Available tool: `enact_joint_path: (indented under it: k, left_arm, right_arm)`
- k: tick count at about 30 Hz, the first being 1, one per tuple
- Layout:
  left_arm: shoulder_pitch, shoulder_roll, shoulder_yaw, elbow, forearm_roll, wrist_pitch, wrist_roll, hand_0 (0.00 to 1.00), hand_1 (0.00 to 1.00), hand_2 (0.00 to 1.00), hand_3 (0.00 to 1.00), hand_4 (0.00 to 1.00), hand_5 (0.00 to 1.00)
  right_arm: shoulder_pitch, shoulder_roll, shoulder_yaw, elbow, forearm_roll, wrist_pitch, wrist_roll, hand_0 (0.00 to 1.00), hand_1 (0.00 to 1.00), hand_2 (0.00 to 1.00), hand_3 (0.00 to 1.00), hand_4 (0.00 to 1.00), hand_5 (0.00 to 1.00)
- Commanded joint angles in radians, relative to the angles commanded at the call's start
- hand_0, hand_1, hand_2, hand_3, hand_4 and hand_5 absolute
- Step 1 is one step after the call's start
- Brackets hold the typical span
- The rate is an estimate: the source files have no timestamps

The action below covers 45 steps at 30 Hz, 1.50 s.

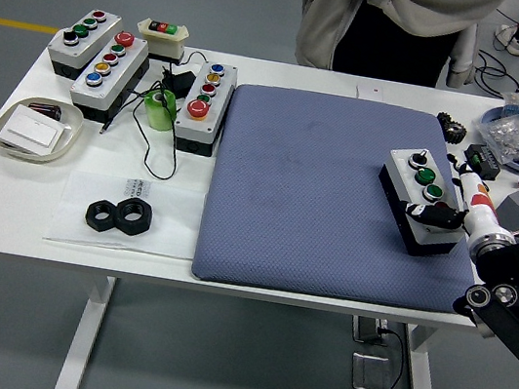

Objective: Pick up the button,place it on the desk,press the button,press the button

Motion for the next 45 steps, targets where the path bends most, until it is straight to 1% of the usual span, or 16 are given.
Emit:
enact_joint_path:
  k: [6,8,9,14,15,18,20,21,26,27,32,33,35,38,40,45]
  left_arm:
    - [0.000,0.000,0.001,0.000,-0.003,0.000,-0.001,0.746,0.781,0.852,0.768,0.540,0.998]
    - [-0.001,0.000,0.002,0.000,-0.003,0.001,-0.001,0.746,0.781,0.852,0.768,0.540,0.998]
    - [-0.001,0.000,0.002,0.000,-0.003,0.001,-0.001,0.746,0.781,0.854,0.768,0.540,0.998]
    - [-0.001,0.000,0.005,-0.001,-0.008,0.002,-0.003,0.746,0.781,0.854,0.768,0.540,0.998]
    - [-0.001,0.000,0.006,-0.001,-0.008,0.002,-0.003,0.745,0.781,0.854,0.768,0.542,0.998]
    - [-0.002,0.000,0.004,-0.002,-0.004,0.002,-0.001,0.745,0.781,0.854,0.768,0.542,0.998]
    - [-0.002,0.000,0.007,-0.003,-0.007,0.004,-0.002,0.745,0.781,0.854,0.768,0.542,0.998]
    - [-0.002,0.000,0.007,-0.003,-0.007,0.004,-0.002,0.745,0.781,0.853,0.768,0.542,0.998]
    - [0.000,-0.002,0.000,-0.002,0.002,0.004,0.001,0.745,0.781,0.853,0.768,0.542,0.998]
    - [0.000,-0.003,-0.001,-0.002,0.004,0.004,0.001,0.745,0.781,0.853,0.768,0.541,0.998]
    - [0.006,-0.003,-0.013,0.000,0.021,0.002,0.006,0.745,0.781,0.853,0.768,0.541,0.998]
    - [0.006,-0.003,-0.014,0.000,0.023,0.002,0.006,0.744,0.781,0.853,0.768,0.541,0.998]
    - [0.008,-0.003,-0.017,0.000,0.028,0.001,0.008,0.744,0.781,0.853,0.768,0.541,0.998]
    - [0.010,-0.003,-0.017,0.000,0.029,0.001,0.007,0.744,0.781,0.853,0.768,0.541,0.998]
    - [0.010,-0.002,-0.016,0.000,0.027,0.001,0.007,0.745,0.780,0.853,0.768,0.540,0.998]
    - [0.011,-0.003,-0.017,0.001,0.029,0.000,0.007,0.745,0.781,0.853,0.767,0.540,0.998]
  right_arm:
    - [0.019,0.016,-0.017,-0.027,-0.047,0.020,-0.047,0.998,0.931,0.998,0.998,0.927,0.167]
    - [0.030,0.022,-0.031,-0.034,-0.082,0.018,-0.082,0.998,0.931,0.998,0.998,0.927,0.167]
    - [0.033,0.023,-0.034,-0.036,-0.090,0.016,-0.090,0.967,0.767,0.855,0.952,0.923,0.163]
    - [0.045,0.024,-0.050,-0.041,-0.120,0.029,-0.122,0.967,0.767,0.855,0.952,0.923,0.163]
    - [0.046,0.024,-0.052,-0.042,-0.124,0.030,-0.125,0.797,0.570,0.613,0.808,0.849,0.049]
    - [0.051,0.025,-0.061,-0.046,-0.149,0.032,-0.151,0.797,0.570,0.613,0.808,0.849,0.049]
    - [0.053,0.026,-0.067,-0.052,-0.170,0.046,-0.173,0.797,0.570,0.613,0.808,0.849,0.049]
    - [0.054,0.026,-0.068,-0.053,-0.174,0.049,-0.177,0.611,0.441,0.499,0.705,0.786,0.002]
    - [0.053,0.030,-0.064,-0.068,-0.231,0.056,-0.218,0.611,0.441,0.499,0.705,0.786,0.002]
    - [0.053,0.031,-0.063,-0.070,-0.238,0.056,-0.219,0.472,0.340,0.429,0.584,0.774,0.002]
    - [0.048,0.027,-0.065,-0.074,-0.281,0.044,-0.219,0.472,0.340,0.429,0.584,0.774,0.002]
    - [0.048,0.026,-0.065,-0.074,-0.285,0.043,-0.219,0.422,0.310,0.416,0.534,0.762,0.002]
    - [0.046,0.023,-0.066,-0.079,-0.322,0.041,-0.219,0.422,0.310,0.416,0.534,0.762,0.002]
    - [0.044,0.018,-0.065,-0.076,-0.332,0.038,-0.219,0.422,0.310,0.416,0.534,0.762,0.002]
    - [0.041,0.010,-0.064,-0.066,-0.328,0.034,-0.217,0.396,0.286,0.414,0.524,0.741,0.002]
    - [0.032,-0.019,-0.064,-0.014,-0.264,0.029,-0.149,0.410,0.302,0.426,0.532,0.729,0.002]
